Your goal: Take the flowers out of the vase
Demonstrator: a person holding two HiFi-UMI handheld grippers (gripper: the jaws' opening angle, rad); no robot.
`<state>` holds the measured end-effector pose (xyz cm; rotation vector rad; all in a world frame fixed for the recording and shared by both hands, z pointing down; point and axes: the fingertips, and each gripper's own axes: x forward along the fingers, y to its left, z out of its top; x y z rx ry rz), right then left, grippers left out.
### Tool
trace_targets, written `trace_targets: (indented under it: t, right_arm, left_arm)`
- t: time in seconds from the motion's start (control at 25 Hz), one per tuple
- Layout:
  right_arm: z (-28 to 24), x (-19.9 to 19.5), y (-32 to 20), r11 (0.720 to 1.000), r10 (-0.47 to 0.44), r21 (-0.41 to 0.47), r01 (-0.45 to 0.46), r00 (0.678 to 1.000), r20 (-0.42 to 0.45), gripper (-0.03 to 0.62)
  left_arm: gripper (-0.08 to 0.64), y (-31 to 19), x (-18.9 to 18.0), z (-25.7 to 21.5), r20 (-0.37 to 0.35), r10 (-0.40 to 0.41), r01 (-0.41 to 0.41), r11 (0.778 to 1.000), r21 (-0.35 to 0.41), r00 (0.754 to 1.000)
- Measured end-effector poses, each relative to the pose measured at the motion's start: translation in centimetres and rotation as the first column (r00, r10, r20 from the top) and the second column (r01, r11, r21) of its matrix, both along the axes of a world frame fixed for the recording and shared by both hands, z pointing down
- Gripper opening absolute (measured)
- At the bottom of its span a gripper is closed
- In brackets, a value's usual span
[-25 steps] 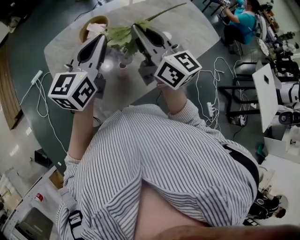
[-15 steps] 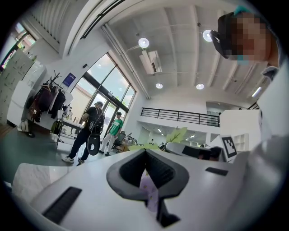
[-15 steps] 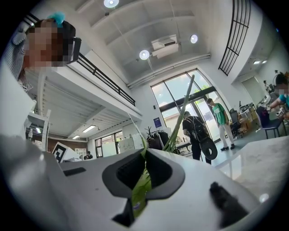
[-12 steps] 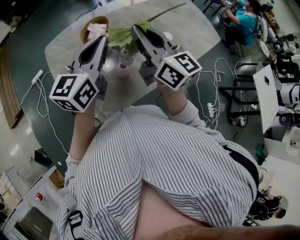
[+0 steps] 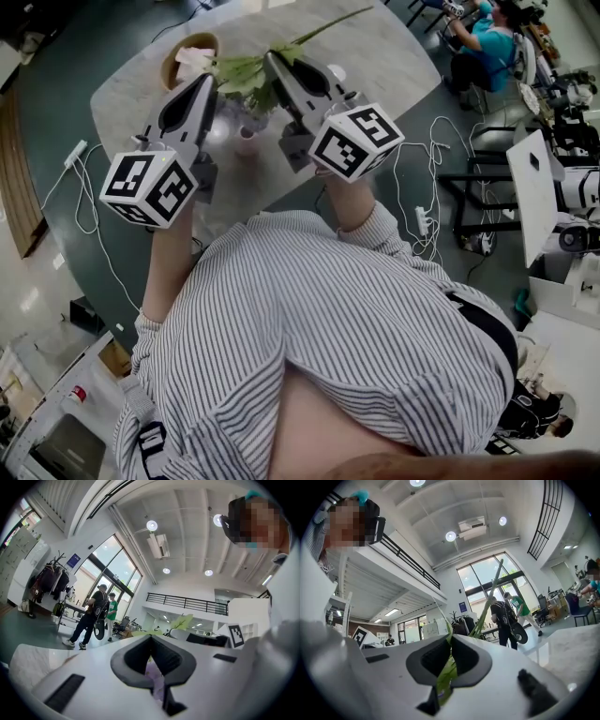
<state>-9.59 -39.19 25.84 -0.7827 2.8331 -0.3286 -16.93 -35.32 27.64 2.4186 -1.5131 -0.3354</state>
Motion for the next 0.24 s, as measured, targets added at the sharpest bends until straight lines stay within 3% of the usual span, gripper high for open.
trace_targets:
  t: [0.24]
  right_arm:
    - [0.5, 0.32, -0.05, 1.0, 0.002, -0.007, -0.002, 1.0, -0.012, 0.018]
  left_arm:
    - [0.009, -0.04, 0.41, 0.44, -0.009, -0.004, 0.004, 1.0, -0.004, 1.0]
